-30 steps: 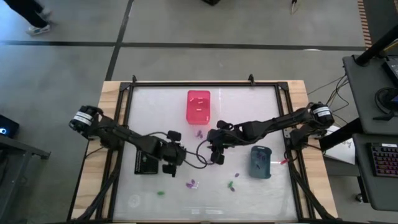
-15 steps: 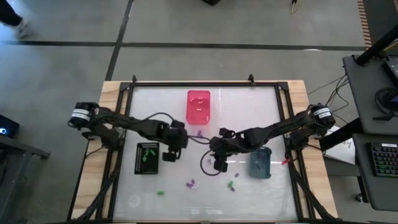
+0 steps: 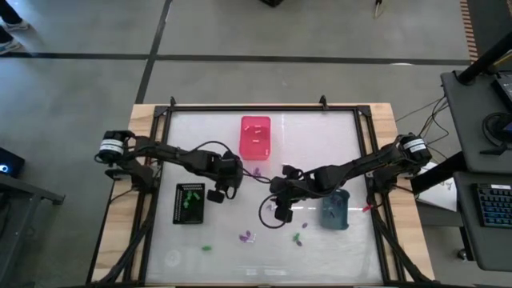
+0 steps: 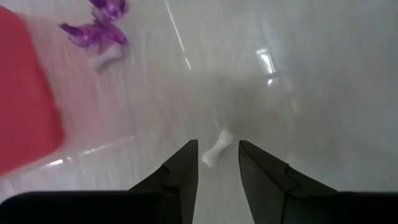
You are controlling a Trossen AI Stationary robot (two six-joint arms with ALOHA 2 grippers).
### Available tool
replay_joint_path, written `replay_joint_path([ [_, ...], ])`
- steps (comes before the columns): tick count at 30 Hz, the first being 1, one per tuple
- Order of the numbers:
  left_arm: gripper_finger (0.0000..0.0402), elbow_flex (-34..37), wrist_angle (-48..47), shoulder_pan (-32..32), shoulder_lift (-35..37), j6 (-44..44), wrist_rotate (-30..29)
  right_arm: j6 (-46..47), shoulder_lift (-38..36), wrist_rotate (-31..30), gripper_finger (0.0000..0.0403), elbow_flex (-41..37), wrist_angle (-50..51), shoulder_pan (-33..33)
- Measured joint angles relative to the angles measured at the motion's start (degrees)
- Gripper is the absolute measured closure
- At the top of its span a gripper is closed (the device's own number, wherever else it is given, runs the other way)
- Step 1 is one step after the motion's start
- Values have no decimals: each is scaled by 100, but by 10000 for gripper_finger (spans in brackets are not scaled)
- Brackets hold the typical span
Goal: Sort Halloween decoration
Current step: Put the bone toy into the red bin
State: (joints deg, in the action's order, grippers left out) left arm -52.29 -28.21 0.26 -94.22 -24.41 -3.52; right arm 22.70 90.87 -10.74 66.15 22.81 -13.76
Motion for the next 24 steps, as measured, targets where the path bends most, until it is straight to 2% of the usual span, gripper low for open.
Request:
replay_joint_path([
  [17, 305, 203, 355, 255, -446, -236, 357, -39, 0, 4, 275, 0, -98, 0],
  [24, 343, 208, 387, 255, -469, -7, 351, -24, 0, 4, 275, 0, -98, 0],
])
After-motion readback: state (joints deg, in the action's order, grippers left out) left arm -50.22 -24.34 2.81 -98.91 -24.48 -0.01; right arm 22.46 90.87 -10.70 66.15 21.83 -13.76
